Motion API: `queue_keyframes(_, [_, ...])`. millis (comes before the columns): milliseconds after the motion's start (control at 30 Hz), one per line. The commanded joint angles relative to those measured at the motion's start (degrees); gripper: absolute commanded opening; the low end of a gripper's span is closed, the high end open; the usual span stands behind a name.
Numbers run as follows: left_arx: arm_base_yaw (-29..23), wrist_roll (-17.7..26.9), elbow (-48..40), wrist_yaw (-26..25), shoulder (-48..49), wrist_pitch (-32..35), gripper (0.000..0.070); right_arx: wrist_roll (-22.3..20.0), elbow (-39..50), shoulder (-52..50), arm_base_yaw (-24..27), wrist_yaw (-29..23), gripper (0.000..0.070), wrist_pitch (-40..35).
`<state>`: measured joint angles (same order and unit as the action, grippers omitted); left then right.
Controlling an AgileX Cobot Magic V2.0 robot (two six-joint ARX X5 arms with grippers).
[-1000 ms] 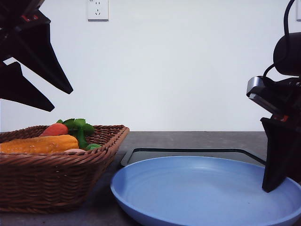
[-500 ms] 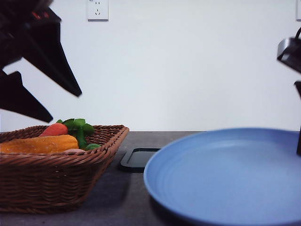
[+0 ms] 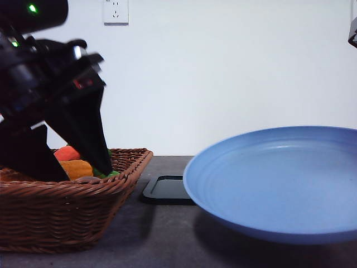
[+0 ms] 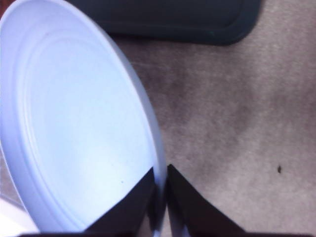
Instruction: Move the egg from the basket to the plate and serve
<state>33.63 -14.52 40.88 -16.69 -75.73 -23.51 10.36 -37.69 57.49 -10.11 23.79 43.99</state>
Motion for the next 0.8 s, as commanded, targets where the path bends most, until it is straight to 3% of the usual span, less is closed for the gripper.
queue_keyframes(0, [0.5,0.2,0.9,0.0,-1.5,0.9,0.0426,-0.5,-0.2,0.3,-0.1,0.1,0.0,-0.2])
queue_keyframes(233, [0.5,0.6,0.9,0.5,-3.7,1.9,0.041,-0.6,-0.2,0.3,-0.1,0.1,0.0,-0.2])
queue_keyframes(533, [0.5,0.6,0.9,0.4,-3.8,1.6,0.0313,-0.7,-0.2,0.3,-0.1,0.1,0.0,-0.2])
queue_keyframes(767, [0.5,1.8,1.0,0.4,-3.8,0.7,0.0193,-0.8,-0.2,0.3,-0.1,0.1,0.0,-0.3])
